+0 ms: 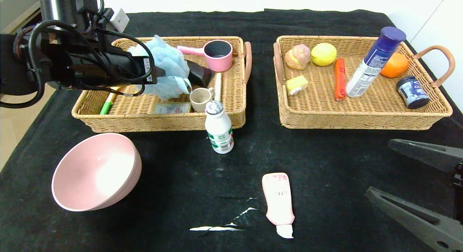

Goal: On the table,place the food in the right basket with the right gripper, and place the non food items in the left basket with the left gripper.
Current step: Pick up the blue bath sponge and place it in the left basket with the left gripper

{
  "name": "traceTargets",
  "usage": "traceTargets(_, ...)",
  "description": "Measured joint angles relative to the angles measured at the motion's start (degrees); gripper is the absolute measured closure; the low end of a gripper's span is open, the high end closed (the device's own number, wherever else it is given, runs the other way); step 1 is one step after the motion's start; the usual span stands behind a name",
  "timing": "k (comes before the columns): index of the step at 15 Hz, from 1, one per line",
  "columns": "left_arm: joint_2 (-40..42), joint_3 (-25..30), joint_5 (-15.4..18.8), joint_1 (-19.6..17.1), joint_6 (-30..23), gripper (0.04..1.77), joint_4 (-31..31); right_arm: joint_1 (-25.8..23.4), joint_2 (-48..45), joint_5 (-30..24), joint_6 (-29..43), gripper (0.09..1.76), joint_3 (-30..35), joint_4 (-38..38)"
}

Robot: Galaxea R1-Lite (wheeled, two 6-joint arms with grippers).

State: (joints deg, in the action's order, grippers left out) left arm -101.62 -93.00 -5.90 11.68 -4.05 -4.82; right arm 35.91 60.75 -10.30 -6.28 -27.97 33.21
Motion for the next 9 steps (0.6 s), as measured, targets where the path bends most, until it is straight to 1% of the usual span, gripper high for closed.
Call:
traceTargets(2, 0.0, 0.1, 0.0, 0.0, 0.0, 0.70, 0.1, 0.0, 0.0, 0.0, 0.0, 0.14, 0.0, 0.0)
traceTargets(5, 0.2, 0.2, 0.0, 0.0, 0.0, 0.51, -0.2, -0.1, 0.0, 0.1, 0.0, 0.14, 0.0, 0.0)
traceTargets(9, 0.9, 0.4, -0.1, 0.0, 0.2, 0.35, -0.9, -0.1, 0.0, 0.1, 0.0, 0.14, 0.0, -0.1)
